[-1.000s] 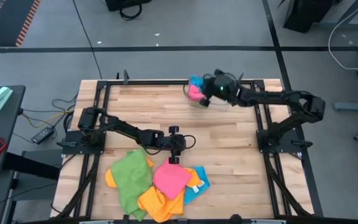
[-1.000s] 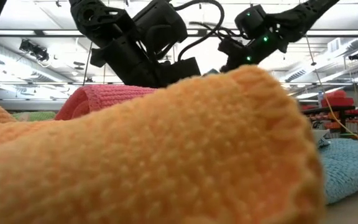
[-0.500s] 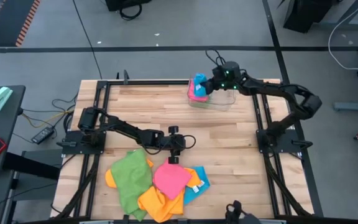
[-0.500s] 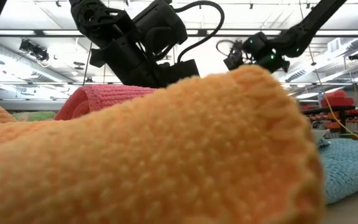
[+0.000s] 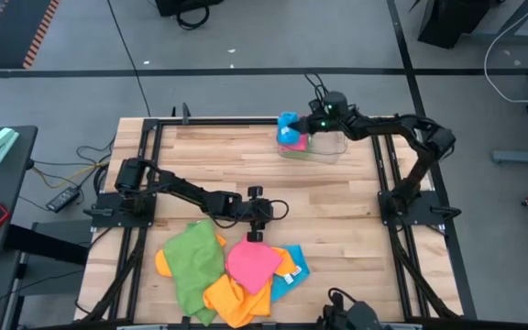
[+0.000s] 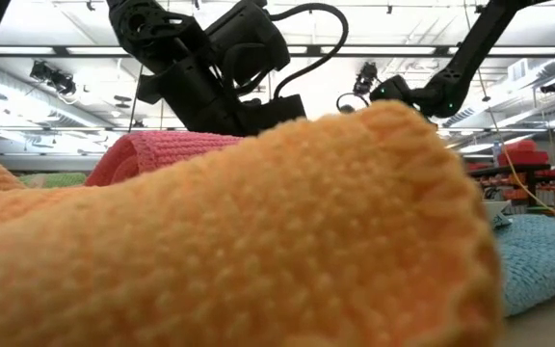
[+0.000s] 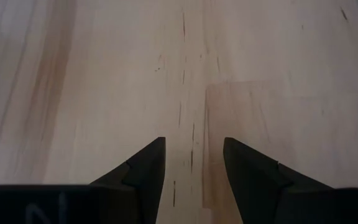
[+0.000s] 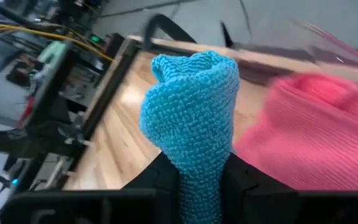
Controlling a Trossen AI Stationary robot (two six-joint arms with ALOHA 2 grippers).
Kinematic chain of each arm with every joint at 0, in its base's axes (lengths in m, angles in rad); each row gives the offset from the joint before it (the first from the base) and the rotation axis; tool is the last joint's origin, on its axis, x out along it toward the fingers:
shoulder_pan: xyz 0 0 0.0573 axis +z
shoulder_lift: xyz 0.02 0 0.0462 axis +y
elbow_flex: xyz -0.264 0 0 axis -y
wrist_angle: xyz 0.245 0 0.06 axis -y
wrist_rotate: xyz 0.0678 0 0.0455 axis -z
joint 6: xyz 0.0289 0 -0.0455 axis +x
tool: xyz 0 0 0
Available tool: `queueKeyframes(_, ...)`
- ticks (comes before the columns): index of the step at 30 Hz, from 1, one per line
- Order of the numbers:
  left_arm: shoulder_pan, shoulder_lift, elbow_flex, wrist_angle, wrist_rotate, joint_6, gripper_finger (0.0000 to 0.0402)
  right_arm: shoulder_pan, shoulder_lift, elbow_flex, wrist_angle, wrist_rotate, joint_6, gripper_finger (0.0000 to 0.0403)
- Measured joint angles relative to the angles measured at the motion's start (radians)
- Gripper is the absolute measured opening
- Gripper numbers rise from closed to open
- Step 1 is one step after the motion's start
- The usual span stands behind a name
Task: Fold microfiber towels
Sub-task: Stack the top blue towel on top of the pink towel
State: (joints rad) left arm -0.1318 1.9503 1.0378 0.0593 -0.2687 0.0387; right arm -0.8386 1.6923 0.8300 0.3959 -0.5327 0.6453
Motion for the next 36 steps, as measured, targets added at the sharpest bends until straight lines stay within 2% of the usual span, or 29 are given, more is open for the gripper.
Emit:
queueKeyframes(4, 0.001, 0.000, 0.000, -0.006, 0.000, 0.000, 0.0172, 0.004, 0.035, 0.000, -0.030, 0.000, -0.007, 0.0065)
queueKeyframes(9, 0.002, 0.000, 0.000, -0.007, 0.000, -0.001, 0.0173, -0.001, 0.082, 0.000, -0.036, 0.019, 0.014, 0.0081)
queueKeyframes(13, 0.002, 0.000, 0.000, -0.009, 0.000, -0.001, 0.0172, -0.002, 0.075, 0.000, -0.075, 0.090, 0.003, 0.0098)
queueKeyframes(17, 0.002, 0.000, 0.000, -0.013, 0.000, -0.001, 0.0173, -0.009, 0.057, 0.000, -0.119, 0.110, -0.057, 0.0130)
queueKeyframes(22, 0.002, 0.000, 0.000, -0.013, 0.000, -0.001, 0.0174, -0.020, 0.042, 0.014, -0.241, 0.114, -0.091, 0.0193)
queueKeyframes(29, -0.012, 0.000, 0.000, -0.013, 0.000, -0.008, 0.0172, -0.026, 0.042, 0.160, -0.513, 0.114, -0.170, 0.0260)
queueKeyframes(36, -0.013, 0.000, 0.000, -0.012, 0.000, -0.007, 0.0172, -0.014, 0.042, 0.327, -0.733, 0.196, -0.245, 0.0284)
